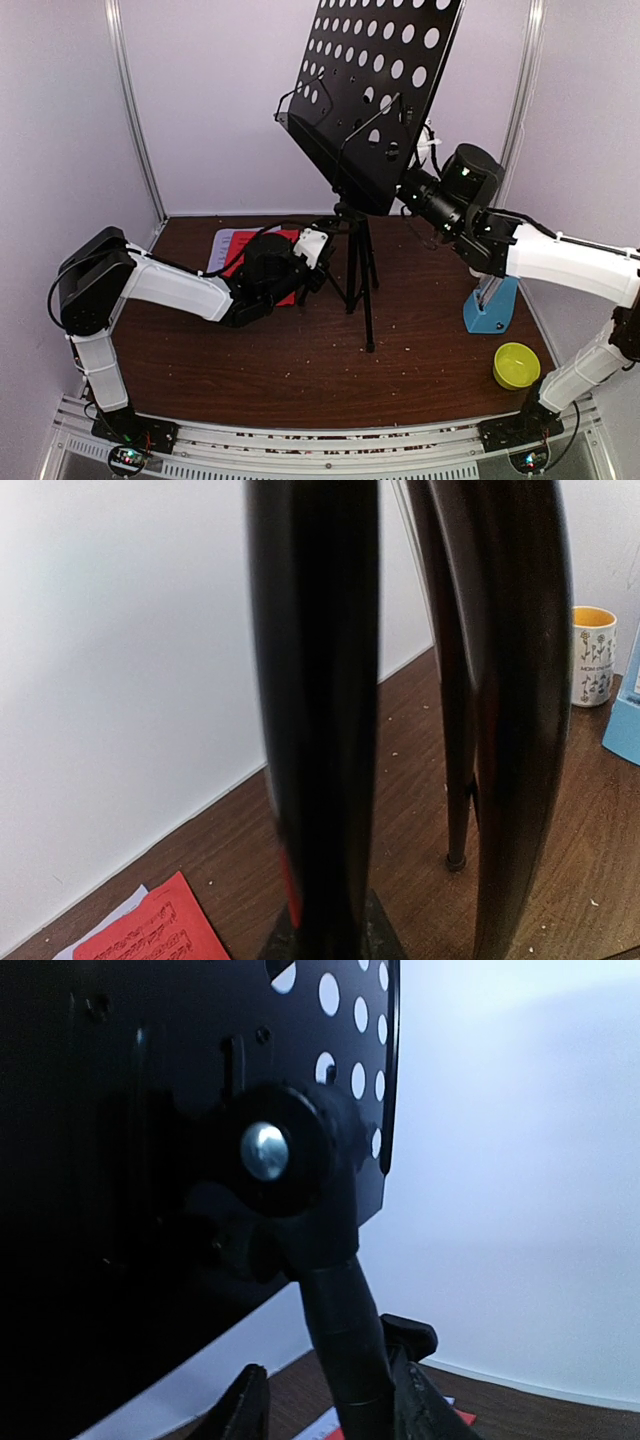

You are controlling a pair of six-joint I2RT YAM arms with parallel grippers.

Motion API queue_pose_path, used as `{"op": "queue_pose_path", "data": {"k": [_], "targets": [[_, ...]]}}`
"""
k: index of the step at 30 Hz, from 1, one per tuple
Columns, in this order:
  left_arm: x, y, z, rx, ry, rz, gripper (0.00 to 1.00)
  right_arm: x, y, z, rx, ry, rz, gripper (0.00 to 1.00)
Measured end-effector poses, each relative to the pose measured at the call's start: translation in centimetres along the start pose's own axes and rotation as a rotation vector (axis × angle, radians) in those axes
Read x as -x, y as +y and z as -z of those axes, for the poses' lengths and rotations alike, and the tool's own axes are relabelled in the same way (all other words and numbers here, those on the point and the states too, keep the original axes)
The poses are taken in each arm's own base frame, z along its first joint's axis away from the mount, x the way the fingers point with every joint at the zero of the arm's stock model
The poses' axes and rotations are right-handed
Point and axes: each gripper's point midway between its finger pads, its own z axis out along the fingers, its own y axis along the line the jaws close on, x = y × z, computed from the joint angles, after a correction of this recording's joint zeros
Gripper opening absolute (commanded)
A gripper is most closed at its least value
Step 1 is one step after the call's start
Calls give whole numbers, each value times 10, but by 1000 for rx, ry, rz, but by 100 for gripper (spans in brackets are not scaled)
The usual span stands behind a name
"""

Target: Set up the instrument practice props

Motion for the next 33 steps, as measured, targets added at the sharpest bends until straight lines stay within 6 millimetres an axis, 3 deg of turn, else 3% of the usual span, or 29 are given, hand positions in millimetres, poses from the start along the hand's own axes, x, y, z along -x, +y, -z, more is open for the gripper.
{"op": "queue_pose_path", "data": {"k": [4,7,11,15,18,21,26,33], "targets": [[0,0,0,-1,0,1,0,11,7,14,36,-40,-21,66],[0,0,0,-3,0,1,0,7,7,25,37,-34,-26,74],[0,0,0,-3,0,2,0,-12,-2,39,12,15,-43,81],[0,-1,0,-3,1,1,0,-47,-29,55,-41,113,-58,88],[0,0,0,-3,4,1,0,-78,-52,66,-82,208,-66,87],[0,-1,-1,-6,10,0,0,-112,-65,79,-106,306,-73,80],[0,-1,-1,-11,18,1,0,-159,-64,96,-73,431,-103,74],[0,-2,-2,-17,26,3,0,-188,-56,96,-37,502,-123,67]]}}
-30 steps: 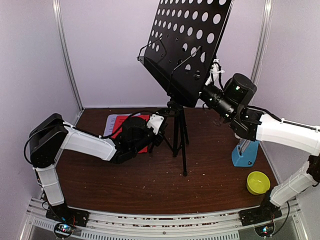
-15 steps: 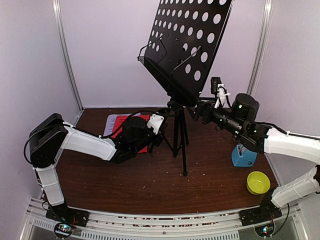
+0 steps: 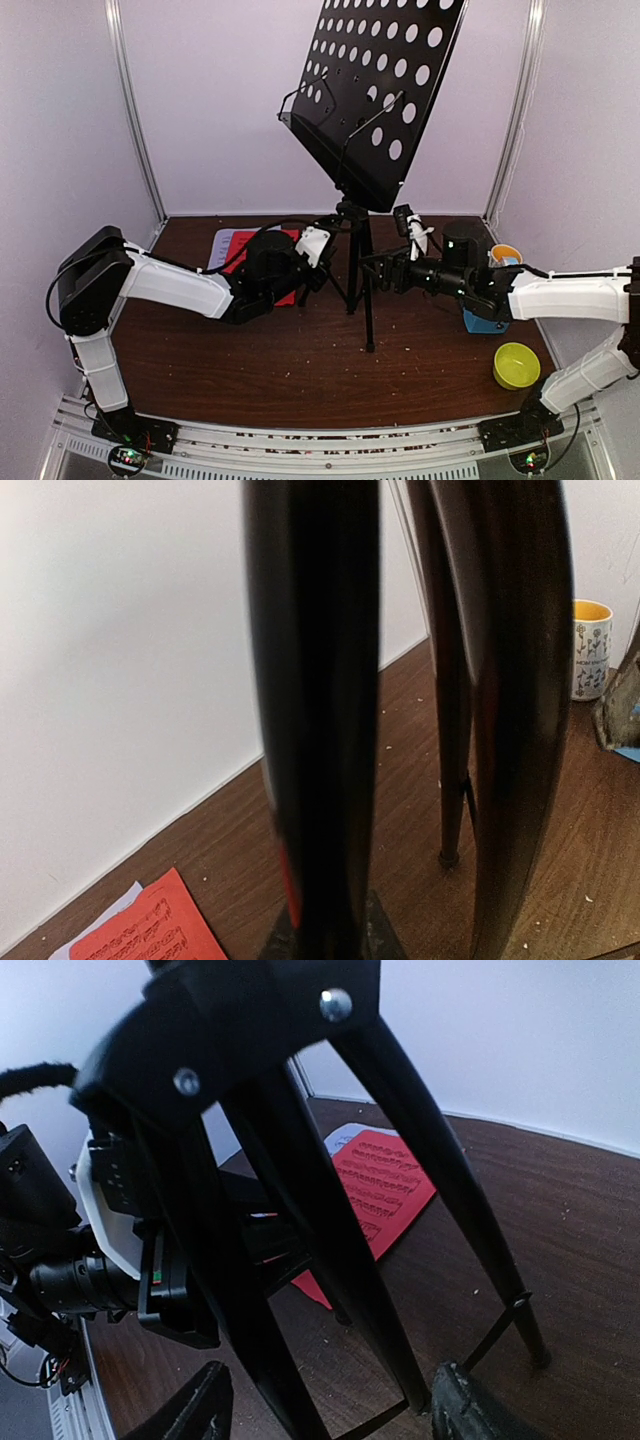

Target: Set up the instrument practice props

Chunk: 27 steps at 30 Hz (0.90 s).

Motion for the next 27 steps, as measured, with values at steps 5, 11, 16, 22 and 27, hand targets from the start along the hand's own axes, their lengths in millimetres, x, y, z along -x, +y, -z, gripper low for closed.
{"op": "queue_pose_path", "data": {"k": [5,11,16,22,27], "targets": [[0,-1,0,-4,5,2,0,-16,-2,-12,-4,45,-18,51],[0,-1,0,-7,10,1,0,-16,0,-14,-11,50,-32,22],[1,-2,2,-14,12,-2,0,-17,7,-10,0,63,8,4],[1,-8,10,-34,21,-14,0,-22,10,0,-12,128,48,0],[-3,-10,19,-48,24,-12,0,-26,12,6,-14,186,73,0]]}}
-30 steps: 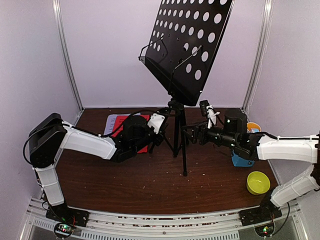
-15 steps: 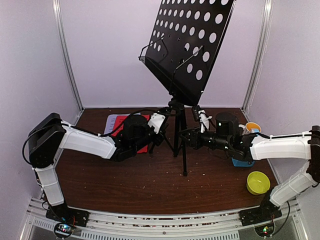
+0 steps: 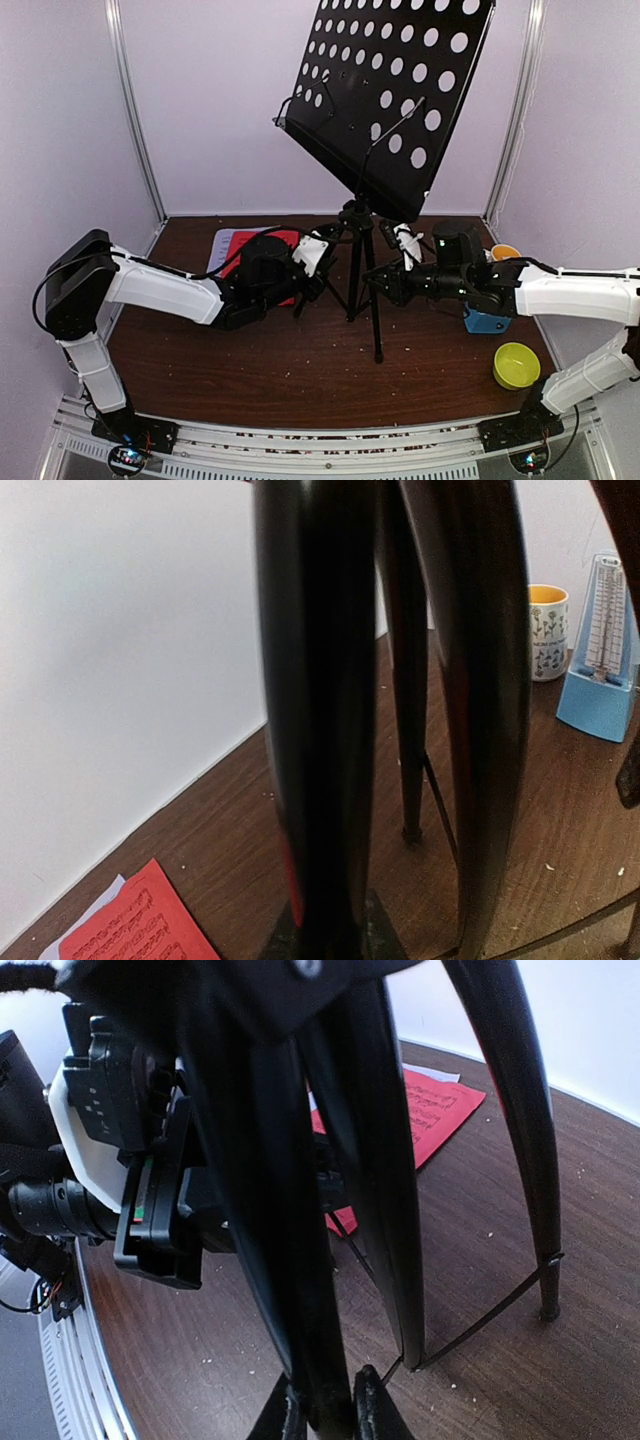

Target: Set up the instrument practice props

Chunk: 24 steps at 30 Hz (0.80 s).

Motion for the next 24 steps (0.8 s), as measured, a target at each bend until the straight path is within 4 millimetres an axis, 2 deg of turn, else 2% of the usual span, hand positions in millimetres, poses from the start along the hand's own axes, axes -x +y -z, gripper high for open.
{"op": "queue_pose_path", "data": {"k": [9,13,16,21,22,24], "targets": [[-2,-19,18,-65,-17,-2,0,-15,1,21,15,50,29,0],[-1,-23,19,-79,-26,8,0,-16,-2,23,29,48,37,0],[-2,-18,17,-60,-22,20,0,-13,-6,16,31,38,49,0],[-6,6,1,17,-9,41,0,7,-22,-10,-2,23,63,0],[-6,11,-1,28,-9,46,1,11,-25,-16,-8,20,70,0],[-8,19,-3,45,-4,56,11,17,-28,-24,-12,16,89,0]]}}
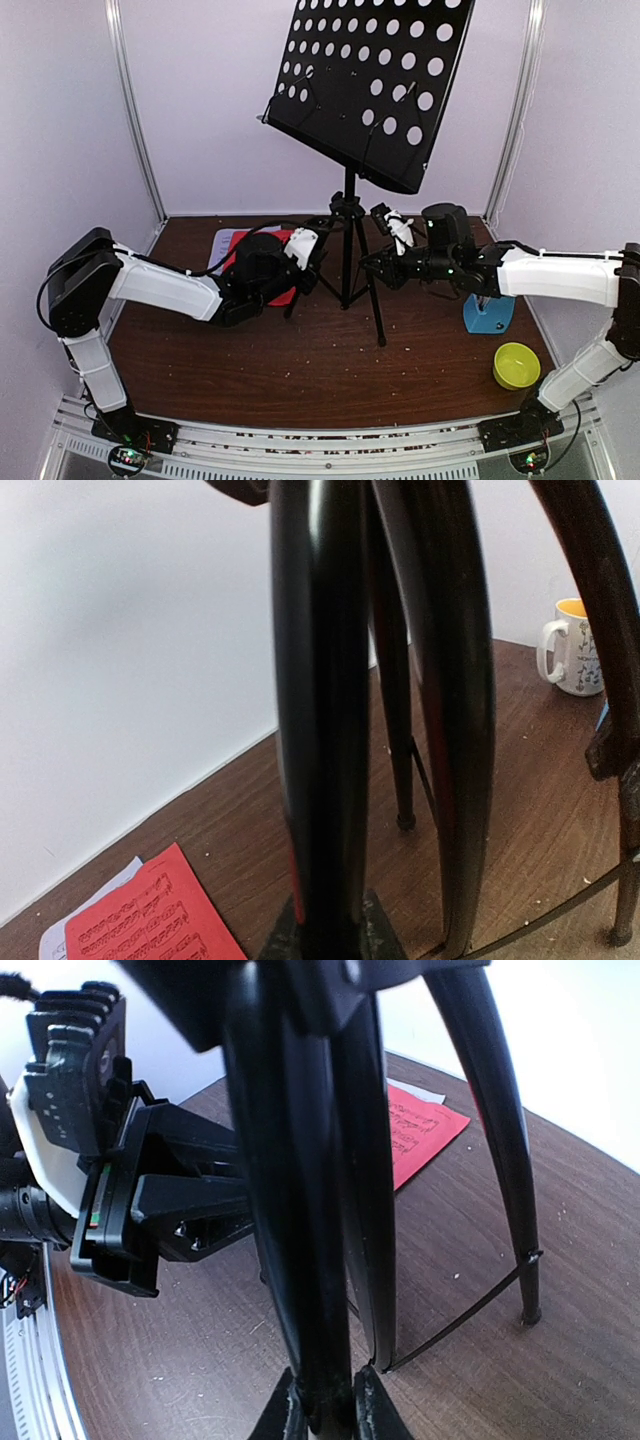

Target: Set up the instrument practice props

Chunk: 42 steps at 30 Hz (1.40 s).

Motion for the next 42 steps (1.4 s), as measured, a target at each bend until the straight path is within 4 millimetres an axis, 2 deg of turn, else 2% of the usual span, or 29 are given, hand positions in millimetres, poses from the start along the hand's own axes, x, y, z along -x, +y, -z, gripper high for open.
{"op": "queue_pose_path", "data": {"k": [4,13,15,20,22,25,32,33,34,37,39,41,42], "targets": [[-1,3,1,-6,9,-9,24,3,0,-4,13,9,34,0],[-7,-1,4,-41,76,-72,28,2,0,-5,44,30,60,0],[-5,-1,2,-47,87,-80,24,3,-1,-4,46,33,62,0],[-2,5,-3,-39,95,-63,1,2,-1,-4,46,42,61,0],[-2,9,-4,-40,94,-49,0,1,-1,-3,52,46,58,0],[-2,4,-3,-60,90,-40,0,-1,-3,1,61,55,51,0],[-5,-5,14,-95,74,-19,0,-9,5,10,121,78,68,0],[-5,-6,14,-98,74,-16,0,-9,5,10,128,78,71,6],[-5,-7,14,-105,72,-14,4,-9,5,11,136,78,70,16],[-4,-10,14,-121,73,-11,28,-9,6,12,154,81,52,44],[-5,-13,14,-142,81,-14,46,-9,2,13,146,81,33,77],[-13,-19,16,-177,108,-16,58,-9,-3,14,133,74,17,89],[-15,-22,17,-189,116,-22,62,-10,-4,16,130,71,14,90]]}}
